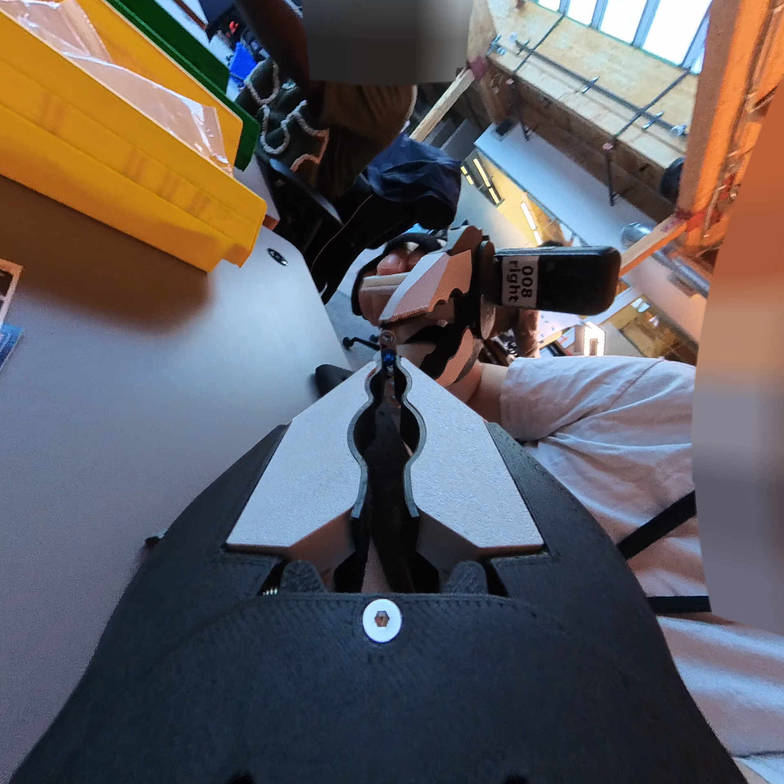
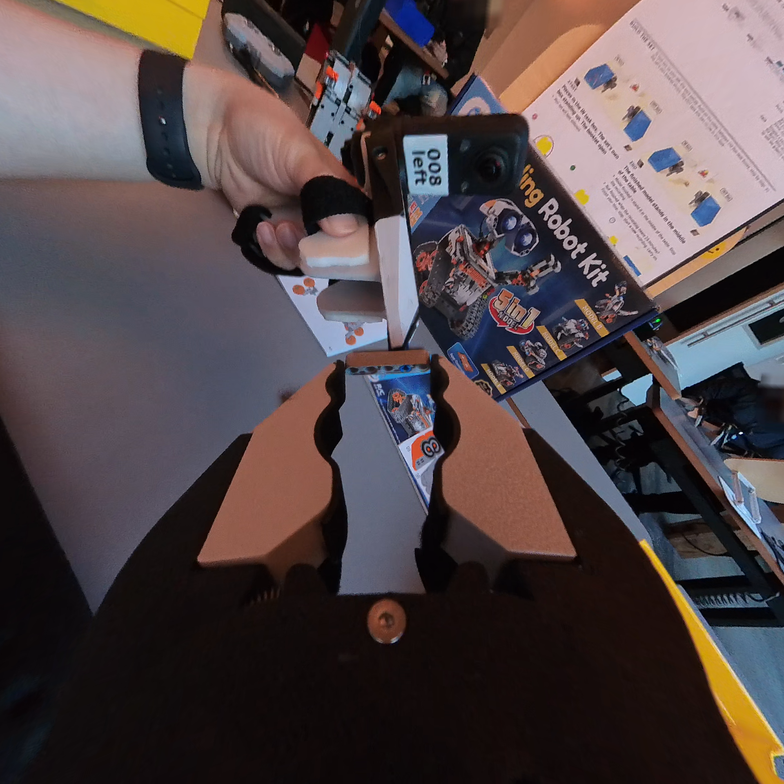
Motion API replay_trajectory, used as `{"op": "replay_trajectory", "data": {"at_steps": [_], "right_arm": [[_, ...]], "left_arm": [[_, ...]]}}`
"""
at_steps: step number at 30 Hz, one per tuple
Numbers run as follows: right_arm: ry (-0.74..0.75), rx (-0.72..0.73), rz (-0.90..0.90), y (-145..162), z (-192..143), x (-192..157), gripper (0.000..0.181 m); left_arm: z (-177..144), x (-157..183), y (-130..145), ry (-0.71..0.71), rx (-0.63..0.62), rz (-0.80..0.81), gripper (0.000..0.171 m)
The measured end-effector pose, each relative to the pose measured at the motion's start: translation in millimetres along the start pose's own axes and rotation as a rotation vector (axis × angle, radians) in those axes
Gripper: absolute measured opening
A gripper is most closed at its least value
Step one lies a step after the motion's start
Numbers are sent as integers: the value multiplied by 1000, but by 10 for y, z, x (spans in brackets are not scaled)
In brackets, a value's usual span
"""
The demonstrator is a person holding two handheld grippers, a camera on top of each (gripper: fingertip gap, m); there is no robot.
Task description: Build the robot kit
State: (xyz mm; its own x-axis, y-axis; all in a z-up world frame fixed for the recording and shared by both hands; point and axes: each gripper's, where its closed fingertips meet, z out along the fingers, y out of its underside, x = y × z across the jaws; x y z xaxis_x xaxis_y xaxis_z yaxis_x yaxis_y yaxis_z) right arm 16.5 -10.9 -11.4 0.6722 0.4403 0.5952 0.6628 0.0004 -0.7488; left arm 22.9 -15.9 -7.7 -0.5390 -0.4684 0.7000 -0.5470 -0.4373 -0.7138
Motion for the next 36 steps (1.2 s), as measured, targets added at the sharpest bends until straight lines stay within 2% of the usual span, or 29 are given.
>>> {"op": "replay_trajectory", "data": {"at_steps": [3, 7, 10, 13, 15, 17, 21, 22, 23, 27, 28, 29, 31, 33, 35, 36], "right_arm": [[3, 66, 70, -112, -29, 45, 42], [-18, 168, 272, -216, -85, 136, 48], [-91, 222, 554, -218, -91, 184, 48], [-238, 276, 848, -245, -77, 142, 46], [-314, 315, 973, -275, -80, 122, 33], [-342, 352, 1054, -272, -77, 147, 29], [-439, 420, 1175, -314, -91, 145, 25], [-447, 407, 1182, -296, -75, 127, 21], [-447, 402, 1170, -286, -70, 115, 7], [-409, 404, 1136, -236, -58, 149, 7], [-378, 419, 1138, -212, -55, 198, 7], [-361, 442, 1148, -198, -62, 248, 7], [-373, 492, 1180, -203, -82, 308, 6], [-373, 518, 1200, -191, -65, 341, 6], [-385, 513, 1192, -180, -21, 315, 6], [-382, 509, 1192, -165, 5, 310, 6]], "left_arm": [[-23, 44, -35, 36, 26, 0, 0], [-50, 85, -65, 64, 48, 13, 0], [-71, 140, -82, 78, 57, 60, 0], [-76, 201, -90, 77, 56, 129, 0], [-76, 228, -97, 75, 57, 153, 0], [-76, 249, -94, 82, 55, 157, 0], [-65, 258, -82, 81, 47, 166, 0], [-62, 255, -86, 78, 48, 166, 0], [-58, 252, -86, 74, 46, 169, 0], [-50, 216, -80, 39, 44, 173, 1], [-46, 186, -67, 23, 40, 156, 12], [-32, 140, -38, 0, 26, 136, 31], [3, 13, 4, -70, 5, 141, 46], [54, -44, -9, -99, 4, 153, 40], [104, -4, -5, -62, -8, 150, 15], [115, -14, -8, -61, -11, 145, 12]]}}
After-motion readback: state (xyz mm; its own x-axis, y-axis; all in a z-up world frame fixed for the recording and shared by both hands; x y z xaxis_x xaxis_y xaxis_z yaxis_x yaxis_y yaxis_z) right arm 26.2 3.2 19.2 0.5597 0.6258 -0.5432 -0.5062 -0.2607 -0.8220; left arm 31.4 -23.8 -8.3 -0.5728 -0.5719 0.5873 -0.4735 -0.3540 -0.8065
